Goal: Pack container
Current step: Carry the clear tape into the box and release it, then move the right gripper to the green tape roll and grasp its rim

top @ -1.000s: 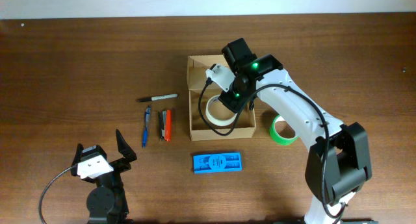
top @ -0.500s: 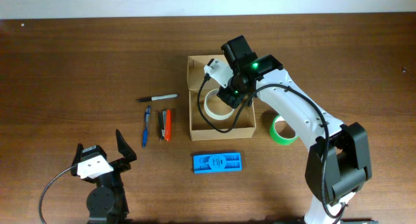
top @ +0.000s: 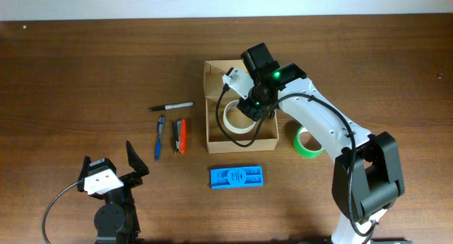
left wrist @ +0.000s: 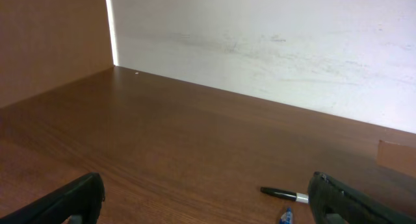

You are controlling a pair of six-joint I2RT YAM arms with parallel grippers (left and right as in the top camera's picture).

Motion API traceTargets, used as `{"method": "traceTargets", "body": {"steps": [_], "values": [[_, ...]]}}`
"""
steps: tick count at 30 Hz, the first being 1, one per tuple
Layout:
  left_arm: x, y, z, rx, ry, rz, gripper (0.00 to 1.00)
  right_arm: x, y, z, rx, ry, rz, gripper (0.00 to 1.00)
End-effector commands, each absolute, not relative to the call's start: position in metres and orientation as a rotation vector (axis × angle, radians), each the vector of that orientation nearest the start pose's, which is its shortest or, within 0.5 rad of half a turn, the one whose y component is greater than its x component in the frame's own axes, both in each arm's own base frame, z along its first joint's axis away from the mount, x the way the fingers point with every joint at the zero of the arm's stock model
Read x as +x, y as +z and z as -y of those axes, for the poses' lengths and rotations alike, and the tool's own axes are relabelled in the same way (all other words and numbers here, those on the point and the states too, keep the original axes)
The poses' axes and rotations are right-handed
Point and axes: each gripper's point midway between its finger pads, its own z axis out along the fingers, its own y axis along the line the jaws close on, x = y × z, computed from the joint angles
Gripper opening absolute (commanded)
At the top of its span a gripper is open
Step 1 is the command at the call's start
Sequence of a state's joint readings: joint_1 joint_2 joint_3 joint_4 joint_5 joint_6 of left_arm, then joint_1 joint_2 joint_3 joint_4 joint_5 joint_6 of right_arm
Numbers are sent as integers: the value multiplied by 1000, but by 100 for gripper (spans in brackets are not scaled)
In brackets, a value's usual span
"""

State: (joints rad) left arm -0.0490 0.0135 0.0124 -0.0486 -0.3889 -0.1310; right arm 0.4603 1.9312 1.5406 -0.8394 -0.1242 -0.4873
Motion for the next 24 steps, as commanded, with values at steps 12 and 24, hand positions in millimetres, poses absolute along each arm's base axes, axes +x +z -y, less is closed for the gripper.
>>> {"method": "traceTargets", "body": {"steps": [12, 24], "values": [[237, 164, -53, -355, 176, -1581, 100, 385, 86, -219, -1328, 158, -2475, 20], [237, 164, -53, -355, 176, -1581, 100, 400, 189, -221, -1110, 178, -2375, 45]]}}
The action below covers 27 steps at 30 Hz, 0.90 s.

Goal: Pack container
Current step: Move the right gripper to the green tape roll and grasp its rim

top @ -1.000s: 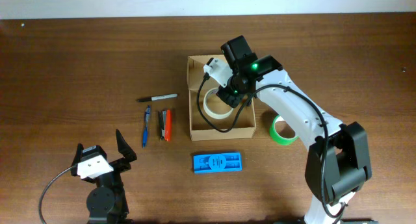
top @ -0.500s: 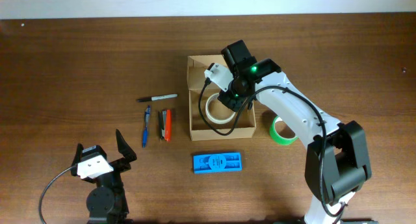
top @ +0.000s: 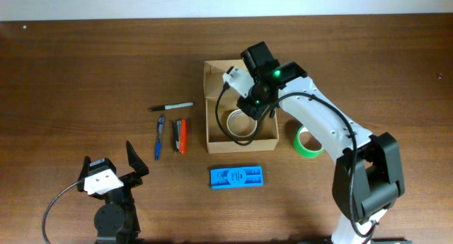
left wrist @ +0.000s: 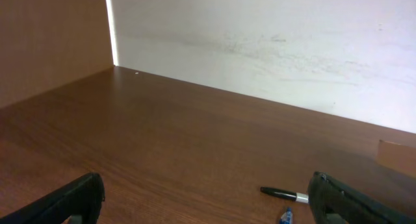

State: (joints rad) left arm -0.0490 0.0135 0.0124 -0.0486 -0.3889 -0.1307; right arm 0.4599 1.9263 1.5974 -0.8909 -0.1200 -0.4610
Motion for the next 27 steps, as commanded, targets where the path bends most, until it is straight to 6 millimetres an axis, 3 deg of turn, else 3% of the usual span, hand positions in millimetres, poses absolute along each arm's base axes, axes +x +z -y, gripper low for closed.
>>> {"method": "traceTargets", "body": {"steps": [1, 2, 3, 8, 13, 19, 27], "values": [[237, 164, -53, -355, 176, -1581, 100, 396, 201, -214, -1070, 175, -2388, 68], [237, 164, -53, -355, 176, -1581, 100, 392, 213, -204, -1016, 168, -2410, 88], [237, 164, -53, -355, 176, -1581, 100, 387, 220, -195, -974, 161, -2428, 99], [237, 164, -53, -355, 176, -1581, 100, 355, 247, -137, -704, 148, -2575, 99], [237, 164, -53, -355, 176, -1581, 100, 326, 250, -88, -464, 126, -2716, 99], [237, 164, -53, -355, 176, -1581, 100, 304, 225, -47, -199, 50, -2876, 99], [237, 164, -53, -355, 176, -1581, 100, 277, 155, -6, 235, -53, -3049, 99]]}}
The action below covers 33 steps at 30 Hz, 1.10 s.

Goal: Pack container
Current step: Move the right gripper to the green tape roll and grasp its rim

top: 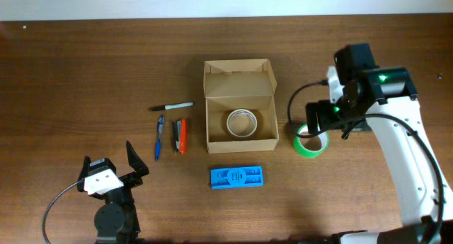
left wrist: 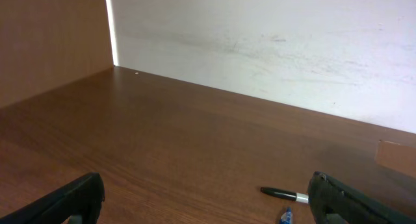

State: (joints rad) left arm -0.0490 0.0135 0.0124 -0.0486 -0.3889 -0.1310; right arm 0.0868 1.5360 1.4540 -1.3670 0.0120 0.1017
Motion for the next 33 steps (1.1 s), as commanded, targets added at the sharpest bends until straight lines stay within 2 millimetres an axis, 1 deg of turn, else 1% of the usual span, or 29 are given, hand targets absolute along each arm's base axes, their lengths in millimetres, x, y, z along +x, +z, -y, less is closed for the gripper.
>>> {"method": "traceTargets", "body": {"steps": [1, 2, 4, 5, 9, 12, 15, 16, 20, 25, 28, 31, 32, 33], "values": [[237, 164, -53, -355, 176, -1581, 100, 273, 145, -3, 256, -43, -3066, 99], [237, 164, -53, -355, 176, -1581, 100, 268, 130, -2, 284, -15, -3089, 99], [237, 164, -53, -355, 176, -1581, 100, 263, 113, -3, 308, 28, -3108, 99], [237, 164, -53, -355, 176, -1581, 100, 260, 101, -4, 318, 47, -3115, 99], [237, 164, -53, -355, 176, -1581, 100, 259, 81, -4, 346, 50, -3102, 99], [237, 164, -53, -355, 176, -1581, 100, 261, 62, -4, 376, 49, -3076, 99], [237, 164, -53, -355, 176, -1581, 100, 263, 48, 1, 451, 41, -3046, 100], [237, 164, -53, -355, 176, -1581, 100, 266, 44, 5, 513, 45, -3016, 100], [237, 164, -53, -355, 176, -1581, 100, 278, 44, 17, 635, 57, -2937, 96], [237, 164, -53, -355, 176, -1581, 100, 286, 44, 20, 644, 62, -2902, 92], [237, 164, -53, -355, 176, -1581, 100, 286, 39, 20, 646, 60, -2915, 87], [237, 164, -53, -355, 176, -1581, 100, 285, 31, 20, 652, 55, -2939, 77], [237, 164, -53, -355, 176, -1581, 100, 285, 26, 19, 661, 54, -2951, 65], [237, 164, -53, -355, 176, -1581, 100, 285, 23, 20, 670, 52, -2957, 58]]}}
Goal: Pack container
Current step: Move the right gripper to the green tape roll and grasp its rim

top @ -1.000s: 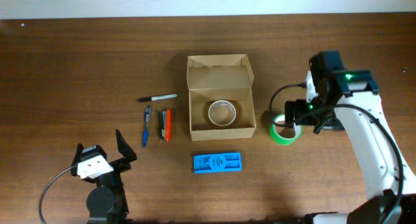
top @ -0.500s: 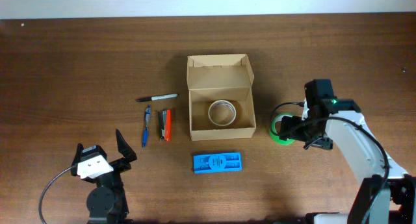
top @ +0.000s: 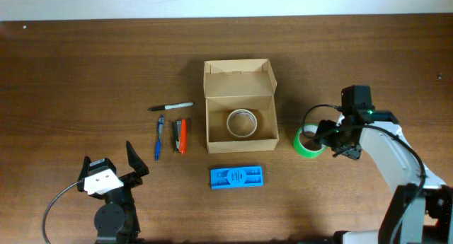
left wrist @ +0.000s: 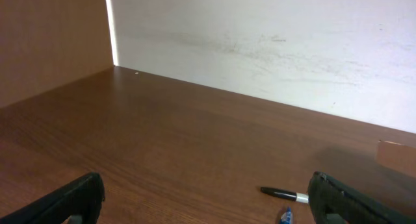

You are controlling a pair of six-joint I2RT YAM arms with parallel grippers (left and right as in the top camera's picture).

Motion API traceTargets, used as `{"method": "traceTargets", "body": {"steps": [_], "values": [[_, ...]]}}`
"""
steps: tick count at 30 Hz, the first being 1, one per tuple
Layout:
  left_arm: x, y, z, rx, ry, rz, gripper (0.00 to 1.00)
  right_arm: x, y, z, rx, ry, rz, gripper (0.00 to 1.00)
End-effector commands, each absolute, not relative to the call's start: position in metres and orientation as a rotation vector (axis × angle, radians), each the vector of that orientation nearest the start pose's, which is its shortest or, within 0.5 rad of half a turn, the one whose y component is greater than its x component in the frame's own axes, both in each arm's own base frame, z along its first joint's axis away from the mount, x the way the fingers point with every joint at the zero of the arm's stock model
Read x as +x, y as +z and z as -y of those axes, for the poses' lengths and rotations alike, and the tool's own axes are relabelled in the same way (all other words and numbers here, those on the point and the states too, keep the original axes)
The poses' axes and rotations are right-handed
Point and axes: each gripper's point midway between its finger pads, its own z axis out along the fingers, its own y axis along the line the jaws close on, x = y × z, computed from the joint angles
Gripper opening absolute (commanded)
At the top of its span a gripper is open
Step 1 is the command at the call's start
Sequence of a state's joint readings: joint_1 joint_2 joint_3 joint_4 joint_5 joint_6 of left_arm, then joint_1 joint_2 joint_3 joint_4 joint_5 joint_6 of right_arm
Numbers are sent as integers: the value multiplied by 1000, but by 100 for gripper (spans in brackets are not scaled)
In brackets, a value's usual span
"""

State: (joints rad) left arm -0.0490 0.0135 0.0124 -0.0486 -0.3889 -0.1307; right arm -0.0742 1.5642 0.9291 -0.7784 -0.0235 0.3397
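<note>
An open cardboard box [top: 239, 139] stands mid-table with a white tape roll [top: 241, 122] lying flat inside it. A green tape roll [top: 306, 144] lies on the table to the box's right. My right gripper [top: 324, 137] is down at that roll's right rim, its fingers apparently spread across the rim. At the near left, my left gripper [top: 110, 167] rests open and holds nothing; in its own view the left gripper [left wrist: 207, 204] shows both fingers wide apart at the bottom corners.
Left of the box lie a black marker [top: 170, 107], a blue pen [top: 159, 137] and an orange and a dark pen [top: 180, 135]. A blue flat case [top: 236, 177] sits in front of the box. The marker [left wrist: 284, 194] also shows in the left wrist view.
My right arm has come down and nearer; its gripper was above the green roll and is now low at the roll's right rim. The left arm is unchanged.
My right gripper was inside the box with the white roll tilted beneath it. Then the roll lay lower in the box. Later the roll lay flat, alone in the box, with the gripper over the green roll, where it now sits low.
</note>
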Motion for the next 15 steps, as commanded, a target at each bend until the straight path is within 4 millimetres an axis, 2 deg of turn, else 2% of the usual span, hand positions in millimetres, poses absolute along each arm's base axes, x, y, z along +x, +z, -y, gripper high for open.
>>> {"method": "traceTargets", "body": {"steps": [1, 3, 6, 10, 13, 15], "values": [[237, 164, -53, -355, 176, -1581, 100, 285, 20, 20, 685, 52, -2960, 53], [237, 164, -53, -355, 176, -1581, 100, 285, 16, 19, 687, 59, -2968, 42], [237, 164, -53, -355, 176, -1581, 100, 288, 14, 19, 686, 63, -2964, 33], [237, 164, -53, -355, 176, -1581, 100, 293, 15, 19, 680, 67, -2945, 3], [237, 164, -53, -355, 176, -1581, 100, 300, 22, 20, 667, 71, -2921, 4], [237, 164, -53, -355, 176, -1581, 100, 308, 36, 20, 625, 75, -2892, 3]]}}
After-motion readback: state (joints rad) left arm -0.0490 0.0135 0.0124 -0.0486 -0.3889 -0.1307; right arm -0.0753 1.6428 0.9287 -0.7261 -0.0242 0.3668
